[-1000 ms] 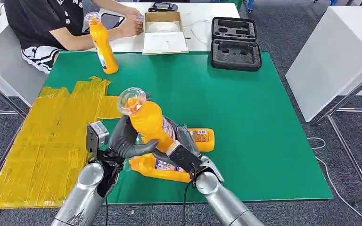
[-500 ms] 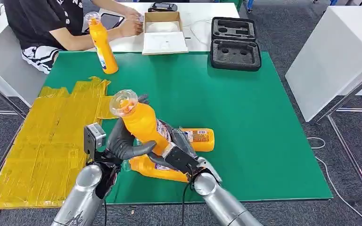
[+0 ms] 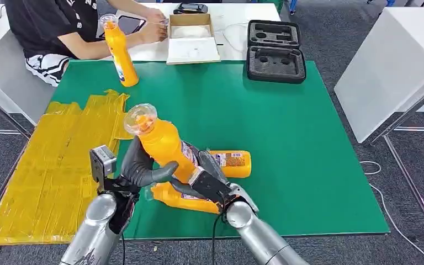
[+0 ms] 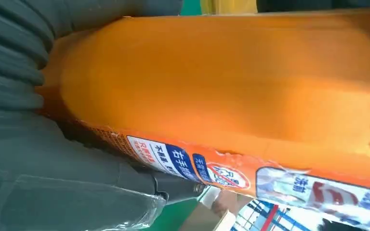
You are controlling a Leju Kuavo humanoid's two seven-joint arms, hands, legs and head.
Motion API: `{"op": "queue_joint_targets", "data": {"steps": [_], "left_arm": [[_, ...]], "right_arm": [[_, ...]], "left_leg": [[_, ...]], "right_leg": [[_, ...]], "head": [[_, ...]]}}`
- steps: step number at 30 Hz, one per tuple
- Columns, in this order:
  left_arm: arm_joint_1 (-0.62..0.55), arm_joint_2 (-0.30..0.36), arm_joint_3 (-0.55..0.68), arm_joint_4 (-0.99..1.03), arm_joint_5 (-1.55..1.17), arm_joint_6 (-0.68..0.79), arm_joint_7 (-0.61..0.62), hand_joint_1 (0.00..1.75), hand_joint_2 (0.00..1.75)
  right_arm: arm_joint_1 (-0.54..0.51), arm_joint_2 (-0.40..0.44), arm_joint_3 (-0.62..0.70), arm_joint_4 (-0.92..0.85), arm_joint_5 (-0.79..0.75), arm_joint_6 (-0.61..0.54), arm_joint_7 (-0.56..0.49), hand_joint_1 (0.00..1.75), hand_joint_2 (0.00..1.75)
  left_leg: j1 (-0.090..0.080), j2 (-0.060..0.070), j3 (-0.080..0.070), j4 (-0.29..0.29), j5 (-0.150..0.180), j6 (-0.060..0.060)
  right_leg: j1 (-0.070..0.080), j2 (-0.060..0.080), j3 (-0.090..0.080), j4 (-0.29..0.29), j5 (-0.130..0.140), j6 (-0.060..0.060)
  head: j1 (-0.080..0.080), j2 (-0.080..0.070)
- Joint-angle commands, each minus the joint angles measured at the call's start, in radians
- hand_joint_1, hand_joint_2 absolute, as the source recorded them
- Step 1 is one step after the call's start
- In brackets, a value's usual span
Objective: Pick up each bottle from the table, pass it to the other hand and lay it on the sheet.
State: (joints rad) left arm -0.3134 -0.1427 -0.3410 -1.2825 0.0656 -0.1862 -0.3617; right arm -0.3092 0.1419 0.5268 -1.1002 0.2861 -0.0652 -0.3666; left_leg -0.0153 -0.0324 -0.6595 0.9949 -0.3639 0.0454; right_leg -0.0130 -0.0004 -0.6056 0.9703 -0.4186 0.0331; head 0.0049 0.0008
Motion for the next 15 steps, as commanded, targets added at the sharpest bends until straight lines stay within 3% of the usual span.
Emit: {"op": "queue_joint_targets", "data": {"steps": [1, 8, 9, 10, 15], "left_arm": [[-0.024, 0.015, 0.008, 0.007, 0.002, 0.005, -0.017, 1.75, 1.75], [-0.018, 0.012, 0.027, -0.016, 0.001, 0.007, -0.011, 1.75, 1.75], [-0.015, 0.013, 0.030, -0.022, 0.000, 0.009, -0.013, 1.75, 1.75], [-0.013, 0.014, 0.033, -0.026, -0.008, 0.018, -0.018, 1.75, 1.75], [-0.012, 0.020, 0.042, -0.037, -0.078, 0.092, -0.050, 1.75, 1.75]], "right_arm": [[-0.017, -0.028, 0.020, 0.043, -0.009, -0.007, -0.012, 1.75, 1.75], [-0.015, -0.032, 0.014, 0.030, -0.007, -0.019, -0.013, 1.75, 1.75], [-0.010, -0.031, 0.008, 0.023, -0.010, -0.026, -0.016, 1.40, 1.75], [-0.004, -0.029, -0.001, 0.014, -0.014, -0.038, -0.021, 0.00, 1.75], [0.018, -0.047, -0.018, -0.053, -0.013, -0.052, -0.030, 0.00, 1.75]], "left_leg": [[0.001, 0.003, 0.006, 0.001, -0.004, -0.004], [0.001, 0.003, 0.005, 0.002, -0.003, -0.004], [0.001, 0.002, 0.004, 0.001, -0.002, -0.003], [0.002, 0.005, 0.009, 0.003, -0.006, -0.005], [0.001, 0.001, 0.003, 0.001, -0.002, -0.003]], "right_leg": [[0.002, 0.001, 0.007, -0.001, -0.003, -0.002], [0.002, 0.000, 0.006, 0.000, -0.003, -0.002], [0.001, 0.000, 0.004, -0.001, -0.001, -0.001], [0.002, 0.001, 0.009, 0.001, -0.004, -0.002], [0.001, -0.001, 0.004, 0.000, -0.002, -0.001]], "head": [[0.000, 0.000], [0.000, 0.000], [0.000, 0.000], [0.000, 0.000], [0.000, 0.000]]}}
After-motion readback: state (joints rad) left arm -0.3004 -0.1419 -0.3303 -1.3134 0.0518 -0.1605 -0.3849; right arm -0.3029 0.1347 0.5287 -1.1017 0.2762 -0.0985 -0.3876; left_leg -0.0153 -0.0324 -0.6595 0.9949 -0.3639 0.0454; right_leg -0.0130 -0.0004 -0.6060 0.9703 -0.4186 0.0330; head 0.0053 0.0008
